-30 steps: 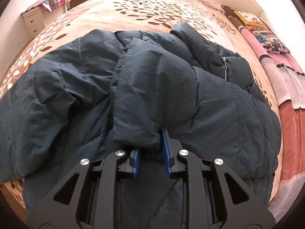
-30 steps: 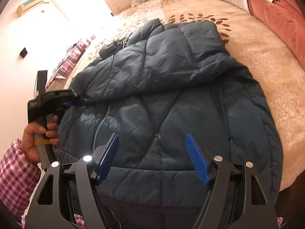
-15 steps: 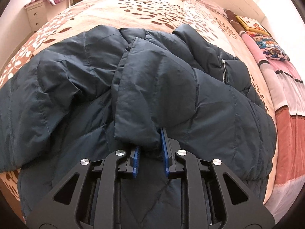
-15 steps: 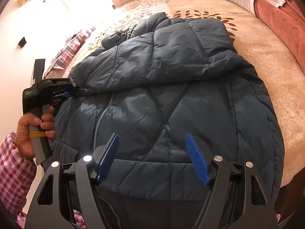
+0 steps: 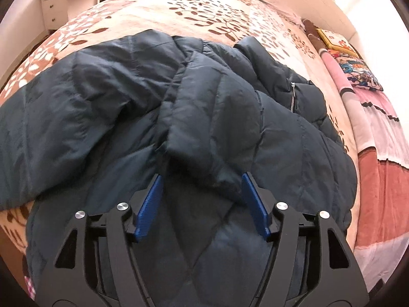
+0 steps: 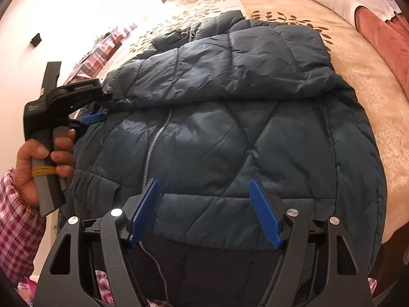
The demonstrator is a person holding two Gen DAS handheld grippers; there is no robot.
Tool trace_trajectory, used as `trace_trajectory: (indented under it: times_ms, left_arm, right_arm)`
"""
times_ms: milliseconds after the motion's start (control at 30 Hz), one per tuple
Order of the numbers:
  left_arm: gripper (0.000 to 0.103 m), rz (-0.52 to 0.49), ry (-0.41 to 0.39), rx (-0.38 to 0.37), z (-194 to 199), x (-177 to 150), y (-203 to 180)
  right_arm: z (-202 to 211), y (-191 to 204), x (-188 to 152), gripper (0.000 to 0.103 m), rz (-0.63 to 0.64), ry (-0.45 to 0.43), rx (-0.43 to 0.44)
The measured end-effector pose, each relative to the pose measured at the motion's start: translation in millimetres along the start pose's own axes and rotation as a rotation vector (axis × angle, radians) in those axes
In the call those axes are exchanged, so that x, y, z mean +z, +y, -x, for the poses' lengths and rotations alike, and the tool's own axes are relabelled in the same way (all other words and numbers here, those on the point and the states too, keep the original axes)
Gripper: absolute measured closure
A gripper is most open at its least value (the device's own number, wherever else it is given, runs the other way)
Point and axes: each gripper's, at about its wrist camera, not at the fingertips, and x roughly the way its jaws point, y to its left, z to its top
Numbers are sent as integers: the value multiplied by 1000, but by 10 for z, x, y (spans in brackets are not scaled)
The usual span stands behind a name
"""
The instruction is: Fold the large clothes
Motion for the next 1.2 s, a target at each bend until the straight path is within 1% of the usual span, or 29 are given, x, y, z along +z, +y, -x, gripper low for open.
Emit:
trace_trajectory:
  times_ms: [233,367,467,533,667,700,767,900,1000,1067,1200]
  left_arm:
    - [38,45,-6,-40,277,-230,321]
    - [37,86,-17,-44,467,-374,595]
    - [37,146,-34,-50,630,-489,897]
    - [37,197,-56,-56,737,-551,1120]
    - [37,338,-106,-100,933,-678,1627]
    - [37,389,-119,-116,966,-715,1781]
    - [37,491,-140,-138,986,-784,2056]
    - [37,666,-147,-174,896,-893,2444]
    - [37,754,-159,-200,827,-934,2616]
    - [37,793,-176,-207,795,-958,2699]
    - [37,886,-205,-244,705,-981,2869]
  right_arm:
    - [53,83,-53,31,20,0,-5]
    - [61,109,-73,31,21,3,-4]
    - [68,144,-83,31,28,4,-2]
    - [75,174,-84,31,40,5,2]
    - [66,247,-98,31,59,10,2]
    - [62,261,-99,31,63,12,2]
    - [55,293,-103,31,72,15,2]
    - [52,357,-113,31,97,19,1]
    - [61,383,-117,32,107,18,-5]
    - [64,384,-118,31,105,18,-9]
    - [72,377,-109,31,103,16,-14]
